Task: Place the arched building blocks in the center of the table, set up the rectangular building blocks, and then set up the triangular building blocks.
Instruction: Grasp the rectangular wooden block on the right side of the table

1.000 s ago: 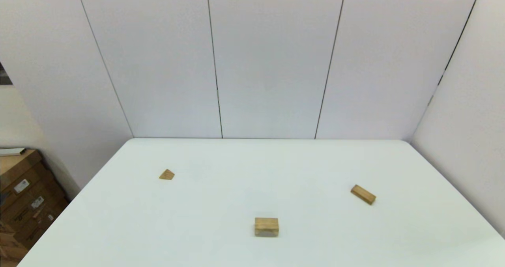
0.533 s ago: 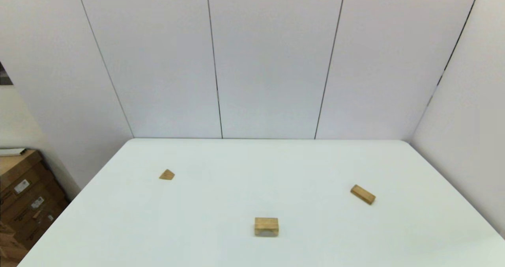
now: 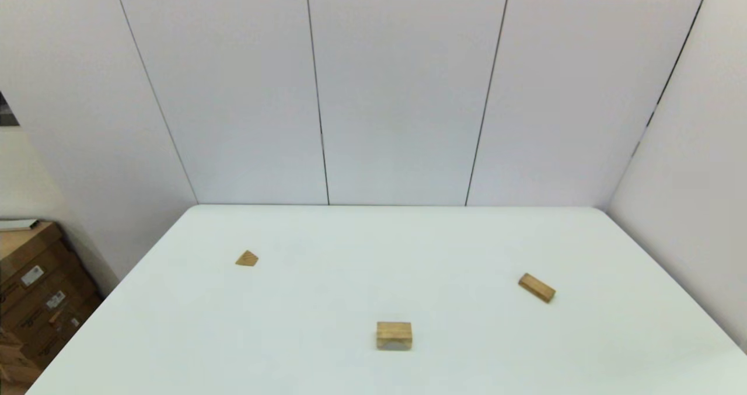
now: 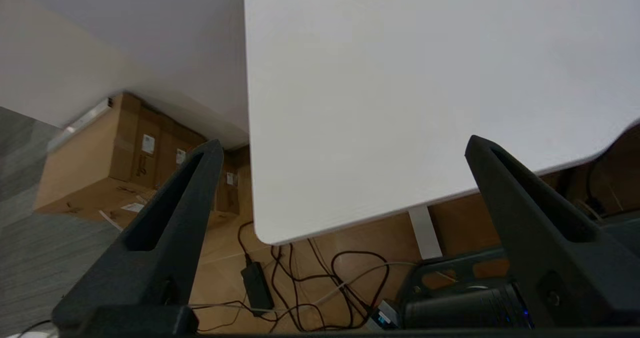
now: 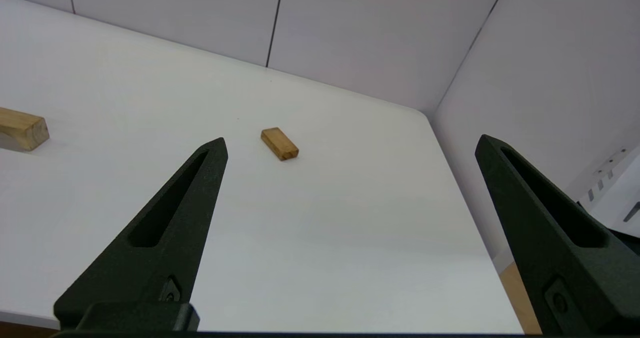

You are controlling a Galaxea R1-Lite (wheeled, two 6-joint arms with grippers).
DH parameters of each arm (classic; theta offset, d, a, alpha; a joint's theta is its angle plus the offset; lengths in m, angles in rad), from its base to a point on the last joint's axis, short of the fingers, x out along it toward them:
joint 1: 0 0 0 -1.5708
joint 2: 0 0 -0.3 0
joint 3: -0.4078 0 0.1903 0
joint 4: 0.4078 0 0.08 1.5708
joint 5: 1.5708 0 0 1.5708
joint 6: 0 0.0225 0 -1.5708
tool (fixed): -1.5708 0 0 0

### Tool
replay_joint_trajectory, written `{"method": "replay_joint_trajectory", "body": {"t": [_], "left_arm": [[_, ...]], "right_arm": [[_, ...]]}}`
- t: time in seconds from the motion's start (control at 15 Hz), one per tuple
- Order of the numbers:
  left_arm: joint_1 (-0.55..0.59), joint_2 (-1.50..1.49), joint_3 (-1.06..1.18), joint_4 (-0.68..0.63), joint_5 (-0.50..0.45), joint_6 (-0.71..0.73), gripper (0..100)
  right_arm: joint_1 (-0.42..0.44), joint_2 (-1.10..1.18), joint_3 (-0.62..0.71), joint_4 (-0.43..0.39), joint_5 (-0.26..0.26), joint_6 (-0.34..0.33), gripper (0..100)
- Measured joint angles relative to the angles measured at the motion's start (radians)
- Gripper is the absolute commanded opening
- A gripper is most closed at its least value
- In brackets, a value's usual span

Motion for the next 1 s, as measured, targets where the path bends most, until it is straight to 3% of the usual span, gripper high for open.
{"method": "replay_joint_trajectory", "body": {"t": [0.33, 0.53, 1.0], "left_arm": [[-0.002, -0.179, 0.219, -0.102, 0.0, -0.043, 100], [-0.001, -0.246, 0.335, -0.231, -0.006, -0.103, 100], [0.002, -0.316, 0.505, -0.479, -0.142, -0.185, 100]], "right_arm": [[0.0, 0.0, 0.0, 0.0, 0.0, 0.0, 100], [0.0, 0.0, 0.0, 0.0, 0.0, 0.0, 100], [0.0, 0.0, 0.0, 0.0, 0.0, 0.0, 100]]}}
